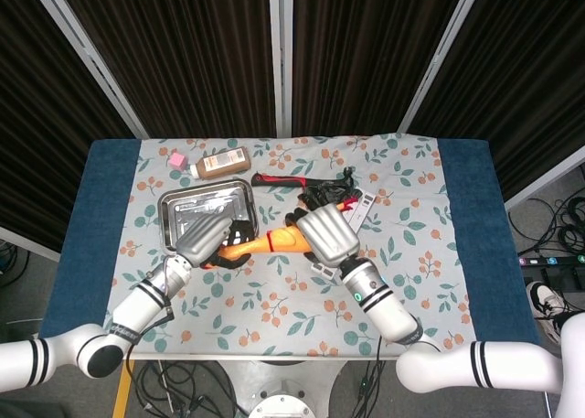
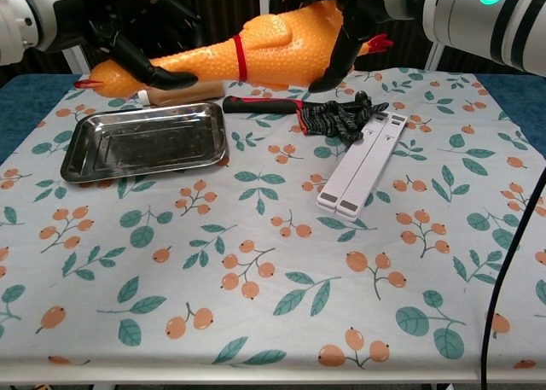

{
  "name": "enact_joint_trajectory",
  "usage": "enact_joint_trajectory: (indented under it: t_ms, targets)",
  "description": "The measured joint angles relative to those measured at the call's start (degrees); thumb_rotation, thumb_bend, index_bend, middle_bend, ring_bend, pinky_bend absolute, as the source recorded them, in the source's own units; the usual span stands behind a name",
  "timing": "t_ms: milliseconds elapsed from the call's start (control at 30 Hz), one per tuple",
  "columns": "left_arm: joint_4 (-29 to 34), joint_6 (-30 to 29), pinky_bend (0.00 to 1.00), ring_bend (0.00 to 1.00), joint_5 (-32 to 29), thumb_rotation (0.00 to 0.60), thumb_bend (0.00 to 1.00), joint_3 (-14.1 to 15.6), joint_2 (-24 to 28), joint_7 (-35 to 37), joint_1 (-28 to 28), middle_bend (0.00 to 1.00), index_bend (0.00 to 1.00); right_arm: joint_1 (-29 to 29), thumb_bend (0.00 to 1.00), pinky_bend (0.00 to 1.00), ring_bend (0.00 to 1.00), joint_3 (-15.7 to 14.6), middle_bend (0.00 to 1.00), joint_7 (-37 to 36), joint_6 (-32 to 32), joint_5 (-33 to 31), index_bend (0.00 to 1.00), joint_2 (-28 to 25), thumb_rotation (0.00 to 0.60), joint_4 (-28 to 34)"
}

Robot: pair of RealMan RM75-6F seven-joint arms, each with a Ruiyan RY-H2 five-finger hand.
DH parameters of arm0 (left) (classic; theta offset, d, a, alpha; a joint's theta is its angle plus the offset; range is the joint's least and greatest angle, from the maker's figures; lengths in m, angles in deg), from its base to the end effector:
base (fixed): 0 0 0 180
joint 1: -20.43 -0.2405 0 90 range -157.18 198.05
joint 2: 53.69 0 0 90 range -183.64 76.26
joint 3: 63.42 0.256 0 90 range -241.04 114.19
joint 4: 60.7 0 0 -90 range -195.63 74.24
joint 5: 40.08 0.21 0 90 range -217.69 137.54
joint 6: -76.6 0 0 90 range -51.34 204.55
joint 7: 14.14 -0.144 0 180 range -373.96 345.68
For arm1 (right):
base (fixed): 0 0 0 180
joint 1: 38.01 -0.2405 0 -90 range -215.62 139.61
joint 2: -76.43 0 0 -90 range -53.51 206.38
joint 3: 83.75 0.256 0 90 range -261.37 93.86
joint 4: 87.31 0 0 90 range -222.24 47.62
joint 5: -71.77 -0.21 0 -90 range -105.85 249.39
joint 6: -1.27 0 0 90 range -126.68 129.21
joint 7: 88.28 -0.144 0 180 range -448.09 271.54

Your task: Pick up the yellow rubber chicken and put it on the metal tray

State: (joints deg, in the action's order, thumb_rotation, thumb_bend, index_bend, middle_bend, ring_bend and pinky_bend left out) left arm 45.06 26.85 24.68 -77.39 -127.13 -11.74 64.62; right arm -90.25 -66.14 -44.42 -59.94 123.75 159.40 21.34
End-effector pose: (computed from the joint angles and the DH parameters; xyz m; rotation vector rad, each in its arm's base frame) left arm -0.0874 0.3220 0.0427 -1.8889 -1.3670 -1.2450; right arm -0.0203 -0.3240 0.0259 1.9563 -0.7117 1.0611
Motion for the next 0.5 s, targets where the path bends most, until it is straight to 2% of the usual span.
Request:
enact_joint_trajectory:
  t_ms: [167,300,367,500]
  targets:
    - [0.07,-0.74,0.74,0.68,-0.70,0.600,0.68,0.36,-0.38,-0.85,0.16,0.78,0.78,-0.79,0.27,0.19,0.52,-0.67,0.80,0.22,-1.65,0.80,0.81,1.14,0.600,-0.51]
    - [-0.13,-1.44,0.74,0.68,-0.77,0.600,0.67,0.51,-0.72,-1.25,0.13,0.78,0.78,-0.97,0.32,0.23,0.64,-1.80,0.90,-0.21,-1.86,1.57,0.96,1.36,0.600,-0.23]
    - [-0.37,-1.78,0.74,0.68,-0.87,0.600,0.67,0.58,-0.92,-1.53,0.13,0.78,0.78,-1.00,0.33,0.25,0.68,-2.41,0.94,-0.50,-1.53,1.64,0.99,1.08,0.600,0.46]
    - [-0.62,-2.09,0.74,0.68,-1.04,0.600,0.67,0.70,-1.31,-1.56,0.13,0.78,0.78,-1.09,0.34,0.27,0.71,-3.59,0.97,-0.56,-1.36,1.88,1.00,0.37,0.600,1.47]
